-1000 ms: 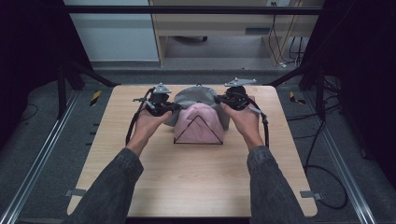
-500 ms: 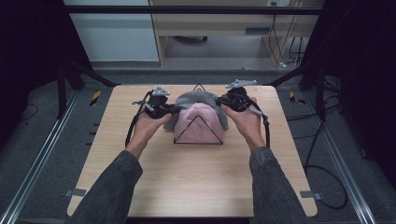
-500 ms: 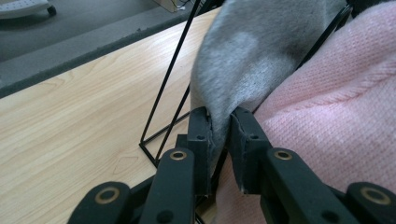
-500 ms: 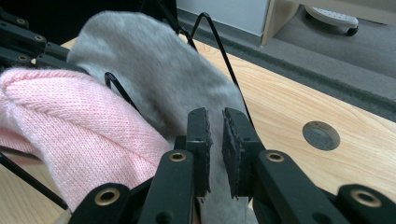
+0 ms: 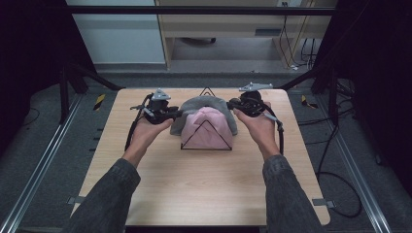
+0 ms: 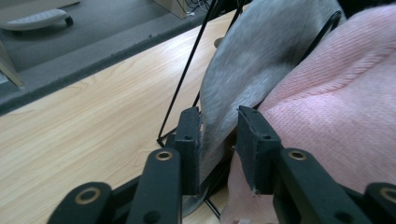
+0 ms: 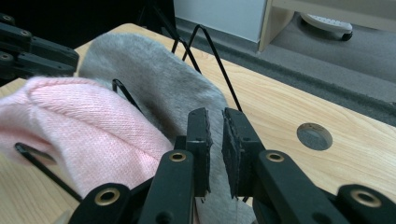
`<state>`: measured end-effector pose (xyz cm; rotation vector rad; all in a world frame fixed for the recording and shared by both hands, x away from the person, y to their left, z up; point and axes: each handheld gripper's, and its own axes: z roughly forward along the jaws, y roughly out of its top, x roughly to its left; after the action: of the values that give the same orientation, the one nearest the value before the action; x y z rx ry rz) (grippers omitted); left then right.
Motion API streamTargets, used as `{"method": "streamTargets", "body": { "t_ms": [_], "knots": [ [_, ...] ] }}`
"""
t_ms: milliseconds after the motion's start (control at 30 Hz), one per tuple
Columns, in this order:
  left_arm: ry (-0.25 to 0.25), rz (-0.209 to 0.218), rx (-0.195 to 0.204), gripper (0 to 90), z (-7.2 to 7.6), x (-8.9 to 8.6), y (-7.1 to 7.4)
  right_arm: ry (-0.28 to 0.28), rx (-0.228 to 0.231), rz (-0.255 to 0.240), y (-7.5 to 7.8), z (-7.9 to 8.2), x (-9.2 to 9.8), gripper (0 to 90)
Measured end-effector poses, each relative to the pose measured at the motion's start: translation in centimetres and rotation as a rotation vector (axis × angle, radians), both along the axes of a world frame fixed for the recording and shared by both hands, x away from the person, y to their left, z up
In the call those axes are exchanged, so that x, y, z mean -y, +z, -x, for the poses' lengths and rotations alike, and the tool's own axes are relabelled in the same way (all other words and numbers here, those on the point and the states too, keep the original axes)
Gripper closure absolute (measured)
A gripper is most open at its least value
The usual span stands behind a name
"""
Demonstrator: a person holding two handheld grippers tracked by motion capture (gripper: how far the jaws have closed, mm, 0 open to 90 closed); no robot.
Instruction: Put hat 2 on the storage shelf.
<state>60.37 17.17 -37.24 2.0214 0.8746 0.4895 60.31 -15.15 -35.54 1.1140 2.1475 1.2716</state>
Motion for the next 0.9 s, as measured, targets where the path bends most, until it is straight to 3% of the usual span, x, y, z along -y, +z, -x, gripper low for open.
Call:
{"method": "streamTargets", "body": {
  "t_ms": [133,333,567,767,900],
  "knots": [
    [0.014,-0.017,0.028,58.9,0.6,-0.5,1.2,-0.001,0.019,-0.008,0.6,0.6,0.3,80.3],
    [0.024,-0.013,0.025,39.2,1.2,-0.9,2.0,-0.012,0.038,-0.03,1.6,1.1,0.7,73.6],
    [0.012,-0.003,0.018,18.5,2.1,-1.0,2.5,-0.048,0.068,-0.05,2.7,2.1,0.9,48.6],
    [-0.016,-0.019,0.014,10.7,3.7,-1.5,2.5,-0.067,0.1,-0.052,3.5,3.8,1.7,30.7],
    [-0.036,-0.045,0.011,7.1,5.4,-2.6,1.9,-0.083,0.098,-0.023,3.2,5.5,2.7,21.0]
  ]
}}
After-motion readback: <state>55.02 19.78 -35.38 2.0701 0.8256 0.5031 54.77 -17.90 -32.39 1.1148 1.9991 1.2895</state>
